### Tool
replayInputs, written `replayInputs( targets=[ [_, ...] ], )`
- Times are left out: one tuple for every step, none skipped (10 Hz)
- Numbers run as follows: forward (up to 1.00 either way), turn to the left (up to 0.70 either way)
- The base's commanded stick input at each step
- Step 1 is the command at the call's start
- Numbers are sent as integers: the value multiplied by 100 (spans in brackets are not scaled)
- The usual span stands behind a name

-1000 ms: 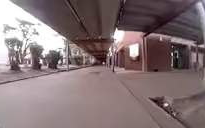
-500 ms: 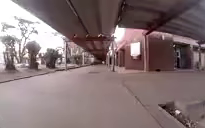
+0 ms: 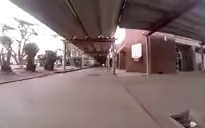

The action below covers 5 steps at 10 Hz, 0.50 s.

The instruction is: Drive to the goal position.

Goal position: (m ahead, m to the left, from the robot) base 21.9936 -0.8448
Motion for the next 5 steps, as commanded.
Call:
replayInputs(
  targets=[
    [70, 0],
    [70, 0],
    [70, 0],
    [70, 0],
    [70, 0]
  ],
)
